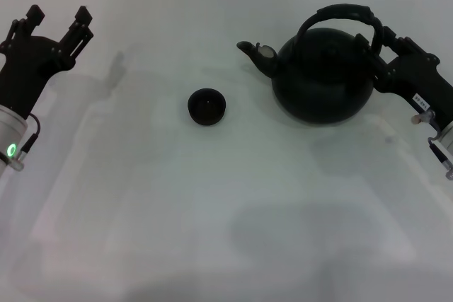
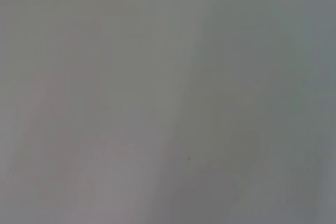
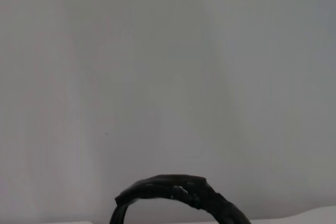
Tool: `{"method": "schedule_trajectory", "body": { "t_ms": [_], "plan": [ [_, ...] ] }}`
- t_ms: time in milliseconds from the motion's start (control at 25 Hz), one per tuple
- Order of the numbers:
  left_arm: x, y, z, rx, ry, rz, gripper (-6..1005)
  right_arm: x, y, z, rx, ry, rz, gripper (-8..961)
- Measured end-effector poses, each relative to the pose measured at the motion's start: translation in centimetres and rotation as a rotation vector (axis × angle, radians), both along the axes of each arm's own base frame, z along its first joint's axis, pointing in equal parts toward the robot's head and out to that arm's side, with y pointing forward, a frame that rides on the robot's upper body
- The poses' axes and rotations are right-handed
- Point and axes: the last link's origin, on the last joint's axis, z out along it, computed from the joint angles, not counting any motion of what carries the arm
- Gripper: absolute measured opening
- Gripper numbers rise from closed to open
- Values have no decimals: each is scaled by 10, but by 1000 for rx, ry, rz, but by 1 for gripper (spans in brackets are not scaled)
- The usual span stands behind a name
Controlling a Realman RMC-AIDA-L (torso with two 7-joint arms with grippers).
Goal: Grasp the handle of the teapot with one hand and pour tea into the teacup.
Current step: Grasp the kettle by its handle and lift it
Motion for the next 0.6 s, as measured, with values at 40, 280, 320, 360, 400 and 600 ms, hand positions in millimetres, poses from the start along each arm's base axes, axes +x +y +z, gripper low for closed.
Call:
{"method": "schedule_trajectory", "body": {
  "t_ms": [40,280,320,360,400,600],
  "plan": [
    [0,0,0,0,0,0,893,1,0,0,-1,-2,-3,697],
    [0,0,0,0,0,-1,892,3,1,-1,-10,-14,-21,500],
    [0,0,0,0,0,-1,892,4,1,-1,-11,-16,-21,472],
    [0,0,0,0,0,-1,892,4,2,-1,-11,-17,-22,444],
    [0,0,0,0,0,-1,892,4,2,-1,-11,-18,-22,412],
    [1,0,0,0,-1,-2,893,2,3,0,-9,-15,-14,300]
  ]
}}
